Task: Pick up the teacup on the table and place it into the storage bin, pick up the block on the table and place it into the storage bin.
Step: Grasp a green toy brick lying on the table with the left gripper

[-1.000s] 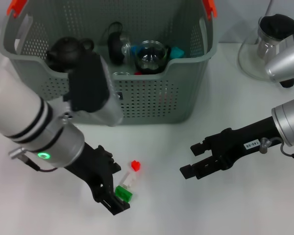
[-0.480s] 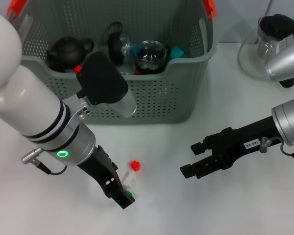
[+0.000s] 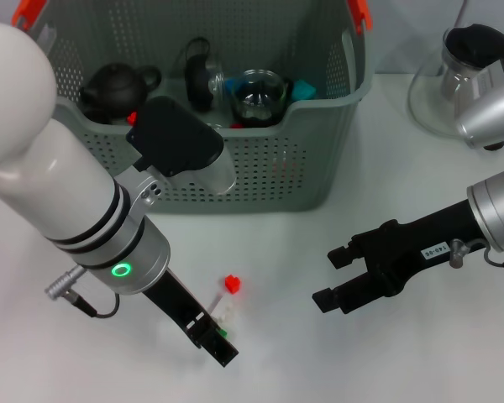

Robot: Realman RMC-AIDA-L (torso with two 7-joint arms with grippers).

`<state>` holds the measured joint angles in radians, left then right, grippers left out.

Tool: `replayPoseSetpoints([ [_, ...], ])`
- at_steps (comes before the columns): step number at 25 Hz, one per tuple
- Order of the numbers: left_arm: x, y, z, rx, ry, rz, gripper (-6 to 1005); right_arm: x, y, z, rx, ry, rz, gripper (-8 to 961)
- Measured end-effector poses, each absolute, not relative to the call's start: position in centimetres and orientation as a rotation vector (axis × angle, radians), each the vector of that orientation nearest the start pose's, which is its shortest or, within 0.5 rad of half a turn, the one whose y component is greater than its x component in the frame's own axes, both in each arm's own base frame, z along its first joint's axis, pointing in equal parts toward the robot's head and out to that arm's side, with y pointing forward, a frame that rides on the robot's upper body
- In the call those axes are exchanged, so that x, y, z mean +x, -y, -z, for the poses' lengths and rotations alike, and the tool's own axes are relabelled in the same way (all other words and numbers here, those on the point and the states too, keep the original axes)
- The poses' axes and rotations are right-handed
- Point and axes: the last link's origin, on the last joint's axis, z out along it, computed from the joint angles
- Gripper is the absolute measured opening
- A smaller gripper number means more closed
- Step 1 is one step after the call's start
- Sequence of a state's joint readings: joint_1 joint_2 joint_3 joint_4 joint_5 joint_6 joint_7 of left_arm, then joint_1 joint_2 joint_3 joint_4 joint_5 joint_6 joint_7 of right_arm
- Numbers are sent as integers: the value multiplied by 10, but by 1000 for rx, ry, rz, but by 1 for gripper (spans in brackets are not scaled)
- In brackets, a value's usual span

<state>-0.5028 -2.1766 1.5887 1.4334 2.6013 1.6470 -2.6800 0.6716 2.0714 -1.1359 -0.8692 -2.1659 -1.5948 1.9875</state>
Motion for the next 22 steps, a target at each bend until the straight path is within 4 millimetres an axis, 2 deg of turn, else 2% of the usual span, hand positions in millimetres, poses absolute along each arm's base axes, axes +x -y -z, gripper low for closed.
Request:
replayPoseSetpoints([
  [12,-167,-298,61,-2605,1182,-601,907,186,-346,28,-3138,-676,-64,930],
  [22,-172,-305,63,-2547,1181,-601,900,184,-348,28,-3147,-622,-62,929],
])
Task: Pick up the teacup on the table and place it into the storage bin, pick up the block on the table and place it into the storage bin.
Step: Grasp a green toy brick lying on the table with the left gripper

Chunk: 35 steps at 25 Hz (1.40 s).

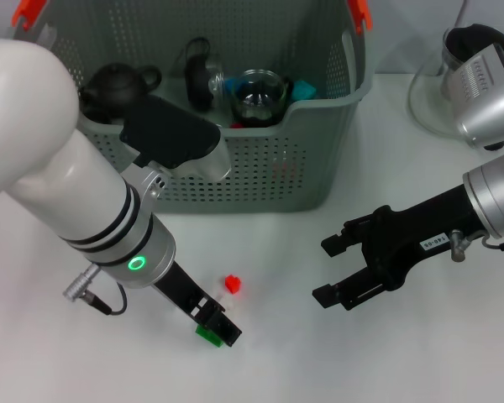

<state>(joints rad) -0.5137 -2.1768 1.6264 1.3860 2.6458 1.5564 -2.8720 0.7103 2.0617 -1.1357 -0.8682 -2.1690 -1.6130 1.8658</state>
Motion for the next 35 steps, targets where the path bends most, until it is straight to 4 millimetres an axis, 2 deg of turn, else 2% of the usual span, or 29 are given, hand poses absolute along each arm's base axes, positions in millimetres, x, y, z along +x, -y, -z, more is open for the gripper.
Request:
replayPoseSetpoints([
  [35,-177,-301,82,-2556,1101,-682,876,184,-349,29,-3142,-618,-74,928],
])
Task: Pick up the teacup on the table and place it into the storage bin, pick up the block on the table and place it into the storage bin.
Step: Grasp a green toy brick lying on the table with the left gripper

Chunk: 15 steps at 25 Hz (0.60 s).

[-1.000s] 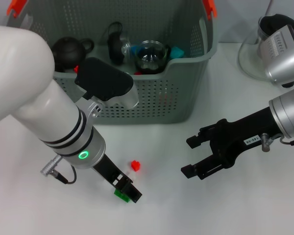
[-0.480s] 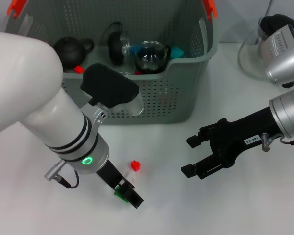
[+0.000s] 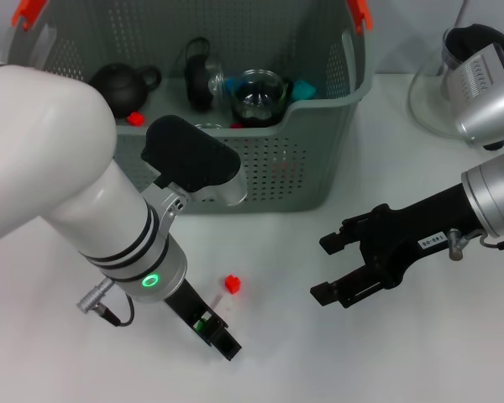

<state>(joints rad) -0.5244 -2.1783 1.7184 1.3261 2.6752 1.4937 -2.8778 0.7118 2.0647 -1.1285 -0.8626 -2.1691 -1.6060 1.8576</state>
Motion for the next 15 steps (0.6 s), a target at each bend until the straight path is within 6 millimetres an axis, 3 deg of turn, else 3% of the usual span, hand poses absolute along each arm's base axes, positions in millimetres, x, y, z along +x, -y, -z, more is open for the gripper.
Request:
replayPoseSetpoints([
  [8,-176,-301,83,-2560,1070,-700,871,184,-350,28,-3138,-614,-74,929],
  [12,-174,-301,83,-2563,1069,-698,650,183,-350,27,-3136,-614,-76,930],
  [15,-174,-302,83,-2559,1073,-698,644,183,-350,27,-3135,-613,-76,929],
])
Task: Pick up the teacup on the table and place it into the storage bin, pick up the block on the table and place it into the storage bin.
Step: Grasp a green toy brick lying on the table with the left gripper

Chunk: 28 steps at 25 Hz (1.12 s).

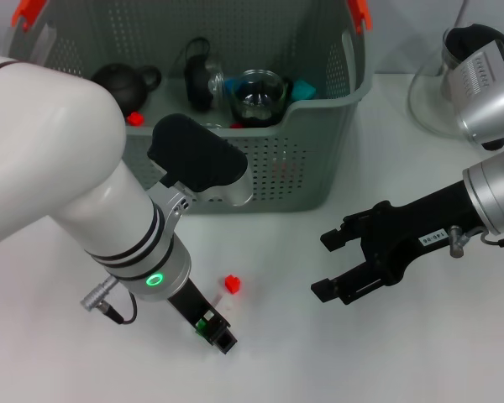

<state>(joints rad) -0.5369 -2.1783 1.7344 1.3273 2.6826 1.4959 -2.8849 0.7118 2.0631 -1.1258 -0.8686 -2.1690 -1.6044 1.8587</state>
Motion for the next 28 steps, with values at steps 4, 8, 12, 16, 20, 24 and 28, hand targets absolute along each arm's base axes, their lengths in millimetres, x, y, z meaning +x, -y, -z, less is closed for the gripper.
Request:
replayPoseSetpoints([
  [4,-173,-302,84,-2554,1077,-698,637,183,-350,27,-3133,-613,-77,928],
  [8,-173,-302,84,-2554,1077,-699,636,183,-350,27,-3133,-613,-77,929],
  [12,-172,-301,85,-2556,1073,-704,636,183,-350,27,-3133,-612,-77,929],
  [16,-171,-301,86,-2560,1070,-702,635,183,-351,27,-3132,-612,-77,929],
  [20,-170,-300,87,-2565,1062,-706,636,184,-351,28,-3131,-616,-77,929],
  [24,-169,-299,88,-2569,1046,-716,601,184,-351,28,-3131,-617,-77,929],
  [28,-167,-300,88,-2571,1037,-716,523,184,-351,28,-3130,-618,-78,929],
])
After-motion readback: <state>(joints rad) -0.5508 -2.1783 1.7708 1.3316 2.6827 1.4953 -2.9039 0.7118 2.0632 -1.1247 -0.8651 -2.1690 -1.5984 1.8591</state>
